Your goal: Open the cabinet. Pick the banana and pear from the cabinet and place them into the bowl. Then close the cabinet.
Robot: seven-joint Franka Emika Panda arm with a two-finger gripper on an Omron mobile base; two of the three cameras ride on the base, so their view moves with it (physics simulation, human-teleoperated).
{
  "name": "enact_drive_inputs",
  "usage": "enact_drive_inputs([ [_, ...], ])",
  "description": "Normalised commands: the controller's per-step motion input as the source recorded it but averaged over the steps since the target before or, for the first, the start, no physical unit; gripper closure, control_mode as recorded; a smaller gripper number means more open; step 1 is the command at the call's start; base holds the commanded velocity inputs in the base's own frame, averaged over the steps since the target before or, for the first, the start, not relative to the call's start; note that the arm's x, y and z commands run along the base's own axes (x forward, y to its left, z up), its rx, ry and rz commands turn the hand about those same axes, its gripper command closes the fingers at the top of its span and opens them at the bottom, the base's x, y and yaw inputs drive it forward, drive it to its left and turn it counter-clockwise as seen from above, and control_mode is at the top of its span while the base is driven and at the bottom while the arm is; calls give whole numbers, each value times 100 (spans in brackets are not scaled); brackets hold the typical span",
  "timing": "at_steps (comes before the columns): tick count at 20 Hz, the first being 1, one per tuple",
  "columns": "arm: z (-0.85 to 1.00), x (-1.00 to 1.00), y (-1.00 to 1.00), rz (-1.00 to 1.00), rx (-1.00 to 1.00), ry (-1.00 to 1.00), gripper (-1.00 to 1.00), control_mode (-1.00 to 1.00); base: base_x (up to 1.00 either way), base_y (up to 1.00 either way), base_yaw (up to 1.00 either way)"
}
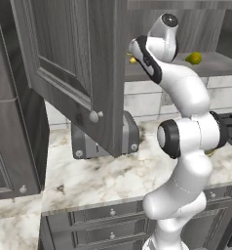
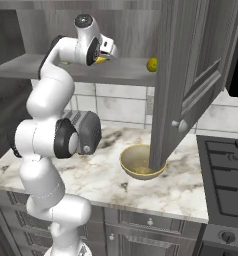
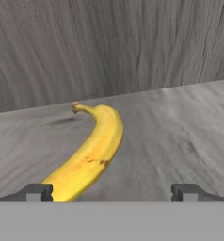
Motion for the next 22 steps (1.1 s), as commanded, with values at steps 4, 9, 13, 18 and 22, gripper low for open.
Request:
enact_drive_inputs([
  [4, 0, -2, 0, 0, 0, -1, -100, -100, 0, 0, 0],
  [9, -17, 3, 14, 0, 0, -8, -100, -100, 0, 0, 0],
  [13, 0, 5, 1, 0, 1, -6, -100, -100, 0, 0, 0],
  [18, -2, 1, 0, 0, 6, 0, -100, -100, 0, 0, 0],
  [22, -6, 22, 3, 0, 7, 0, -100, -100, 0, 0, 0],
])
